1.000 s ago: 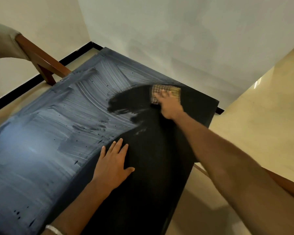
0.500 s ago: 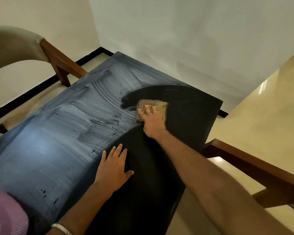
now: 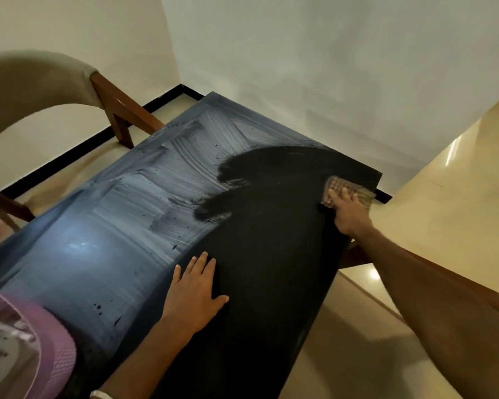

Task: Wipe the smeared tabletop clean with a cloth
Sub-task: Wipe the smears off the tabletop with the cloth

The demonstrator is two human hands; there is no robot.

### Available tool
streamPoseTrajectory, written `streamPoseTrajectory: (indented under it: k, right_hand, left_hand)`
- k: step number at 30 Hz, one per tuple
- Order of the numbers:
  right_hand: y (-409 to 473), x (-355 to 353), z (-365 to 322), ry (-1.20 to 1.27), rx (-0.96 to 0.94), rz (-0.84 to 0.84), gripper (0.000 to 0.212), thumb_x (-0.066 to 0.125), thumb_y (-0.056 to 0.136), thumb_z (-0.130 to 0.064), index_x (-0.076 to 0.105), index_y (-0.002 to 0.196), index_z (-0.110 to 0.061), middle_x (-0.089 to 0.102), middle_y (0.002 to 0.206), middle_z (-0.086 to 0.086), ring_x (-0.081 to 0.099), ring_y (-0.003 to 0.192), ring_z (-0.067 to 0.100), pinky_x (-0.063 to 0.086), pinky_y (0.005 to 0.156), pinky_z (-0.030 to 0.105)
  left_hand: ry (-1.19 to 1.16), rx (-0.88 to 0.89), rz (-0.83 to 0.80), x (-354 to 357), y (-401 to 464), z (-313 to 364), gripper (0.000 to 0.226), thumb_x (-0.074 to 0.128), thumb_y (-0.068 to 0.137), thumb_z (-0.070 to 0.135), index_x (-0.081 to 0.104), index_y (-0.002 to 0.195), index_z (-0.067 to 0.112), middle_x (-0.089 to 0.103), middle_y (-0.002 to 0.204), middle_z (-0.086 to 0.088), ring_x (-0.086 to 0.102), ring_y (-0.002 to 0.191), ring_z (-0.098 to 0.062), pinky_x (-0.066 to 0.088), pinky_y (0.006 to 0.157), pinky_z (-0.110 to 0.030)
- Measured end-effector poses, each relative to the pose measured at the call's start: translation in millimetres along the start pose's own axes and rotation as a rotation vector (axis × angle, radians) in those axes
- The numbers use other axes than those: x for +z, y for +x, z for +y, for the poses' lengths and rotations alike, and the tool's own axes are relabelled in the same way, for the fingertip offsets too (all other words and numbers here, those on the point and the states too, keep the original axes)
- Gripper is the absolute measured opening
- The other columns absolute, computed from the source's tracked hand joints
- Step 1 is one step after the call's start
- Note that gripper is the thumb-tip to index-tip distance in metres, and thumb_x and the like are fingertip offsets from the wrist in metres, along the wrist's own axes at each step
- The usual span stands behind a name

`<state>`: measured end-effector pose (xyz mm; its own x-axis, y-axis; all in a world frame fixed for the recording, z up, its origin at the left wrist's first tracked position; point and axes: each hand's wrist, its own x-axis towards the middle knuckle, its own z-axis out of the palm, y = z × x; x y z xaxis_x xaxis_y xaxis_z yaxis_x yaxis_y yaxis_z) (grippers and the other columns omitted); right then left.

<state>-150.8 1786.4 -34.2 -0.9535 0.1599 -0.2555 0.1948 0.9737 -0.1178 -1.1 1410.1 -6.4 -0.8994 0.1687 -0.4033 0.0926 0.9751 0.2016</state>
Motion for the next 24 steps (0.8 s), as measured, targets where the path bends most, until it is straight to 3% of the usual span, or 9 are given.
streamPoseTrajectory:
  k: [3,5,11,16,20,24]
  right_hand:
    - [0,3,0,0.028,0.144,-0.044,0.074,0.047,0.098,-0.015,0.008,0.158,-0.034,0.000,0.167,0.006,0.000,0.151,0.039,0.009,0.122,0.054]
    - [1,7,-37,0.029,0.123,-0.026,0.075,0.049,0.097,-0.018,0.008,0.158,-0.034,0.000,0.166,0.006,0.001,0.151,0.039,0.009,0.123,0.052]
    - [-42,33,-239,-0.076,-0.500,-0.001,0.073,0.051,0.095,-0.022,0.016,0.158,-0.025,0.009,0.165,0.014,0.007,0.150,0.040,0.003,0.122,0.044]
    - [-108,67,-363,-0.230,-0.914,-0.180,0.070,0.050,0.097,-0.023,0.017,0.157,-0.033,0.004,0.166,0.006,0.003,0.151,0.037,0.006,0.122,0.048]
    - [-89,65,-335,-0.201,-0.979,-0.124,0.072,0.052,0.094,-0.015,0.021,0.156,-0.032,0.010,0.166,0.006,0.009,0.151,0.034,0.006,0.122,0.045]
    - [-23,37,-222,-0.046,-0.556,0.000,0.075,0.048,0.092,-0.007,0.020,0.157,-0.033,0.009,0.166,0.006,0.008,0.151,0.035,0.008,0.121,0.052]
  left_hand:
    - [-0.001,-0.020,0.002,1,-6,-8,0.090,0.055,0.088,0.060,0.007,0.155,0.025,-0.001,0.164,-0.002,0.001,0.151,-0.020,0.003,0.122,-0.048]
    - [0.002,-0.044,0.004,1,-12,-16,0.090,0.054,0.088,0.060,0.006,0.155,0.024,-0.002,0.164,-0.002,0.001,0.151,-0.021,0.003,0.122,-0.049]
    - [0.004,-0.108,0.051,2,-35,-40,0.090,0.054,0.088,0.059,0.009,0.155,0.021,0.002,0.164,-0.002,0.002,0.151,-0.020,0.004,0.121,-0.047]
    - [-0.011,-0.120,0.029,6,-52,-55,0.090,0.050,0.087,0.062,0.009,0.156,0.020,0.007,0.164,-0.002,0.006,0.151,-0.020,0.004,0.121,-0.046]
    - [-0.011,-0.122,0.041,9,-59,-58,0.091,0.053,0.086,0.062,0.009,0.155,0.022,0.003,0.164,0.000,0.004,0.151,-0.019,0.004,0.120,-0.044]
    - [-0.054,-0.138,0.048,4,-55,-61,0.091,0.055,0.087,0.061,0.008,0.155,0.023,0.001,0.164,-0.001,0.002,0.151,-0.019,0.004,0.120,-0.044]
